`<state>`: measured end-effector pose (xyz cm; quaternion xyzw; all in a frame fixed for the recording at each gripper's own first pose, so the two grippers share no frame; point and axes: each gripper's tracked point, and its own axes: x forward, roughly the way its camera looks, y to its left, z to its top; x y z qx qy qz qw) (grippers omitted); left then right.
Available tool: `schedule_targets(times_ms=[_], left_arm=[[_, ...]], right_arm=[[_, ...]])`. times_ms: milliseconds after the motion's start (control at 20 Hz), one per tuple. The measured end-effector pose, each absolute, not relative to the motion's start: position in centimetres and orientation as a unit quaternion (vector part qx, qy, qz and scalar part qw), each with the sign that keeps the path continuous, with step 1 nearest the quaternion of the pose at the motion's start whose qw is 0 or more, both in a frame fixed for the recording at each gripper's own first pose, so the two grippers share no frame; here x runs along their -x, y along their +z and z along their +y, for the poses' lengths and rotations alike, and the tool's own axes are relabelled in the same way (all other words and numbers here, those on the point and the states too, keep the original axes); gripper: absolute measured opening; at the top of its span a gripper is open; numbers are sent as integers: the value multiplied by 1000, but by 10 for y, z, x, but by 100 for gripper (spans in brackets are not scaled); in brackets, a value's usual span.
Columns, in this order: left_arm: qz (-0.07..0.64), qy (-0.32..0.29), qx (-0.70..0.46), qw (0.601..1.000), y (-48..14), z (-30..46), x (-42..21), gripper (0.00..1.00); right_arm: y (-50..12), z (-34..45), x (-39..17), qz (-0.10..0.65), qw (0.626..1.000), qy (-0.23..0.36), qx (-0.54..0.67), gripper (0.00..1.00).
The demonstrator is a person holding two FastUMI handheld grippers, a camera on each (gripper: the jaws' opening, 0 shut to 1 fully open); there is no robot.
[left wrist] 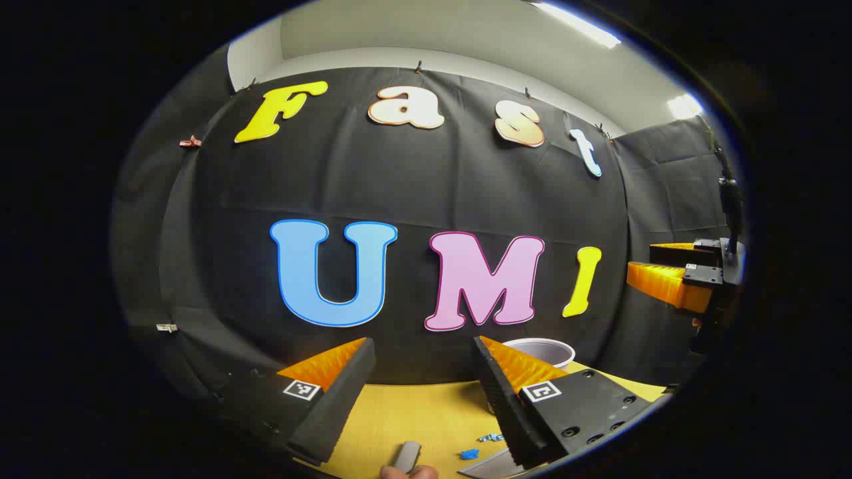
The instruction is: Pick up the small broom and dustpan from the desktop, sweep the trash into the dustpan with the broom, and then empty the trash into the garbage bin.
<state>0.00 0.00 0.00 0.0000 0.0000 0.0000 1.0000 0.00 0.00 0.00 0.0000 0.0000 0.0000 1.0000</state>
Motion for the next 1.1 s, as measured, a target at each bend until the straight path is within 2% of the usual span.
schedule_targets(times_ms=[750, 1050, 1100], left_arm=[[-1, 11, -1, 1000, 2, 7, 3, 94], [7, 19, -1, 1000, -5, 14, 8, 94], [9, 20, -3, 1000, -9, 17, 8, 94]], right_arm=[[5, 22, -7, -9, 999, 37, -6, 96], [-27, 28, 1, 38, 998, 49, -15, 96], [-42, 31, 6, 60, 996, 58, -17, 93]])
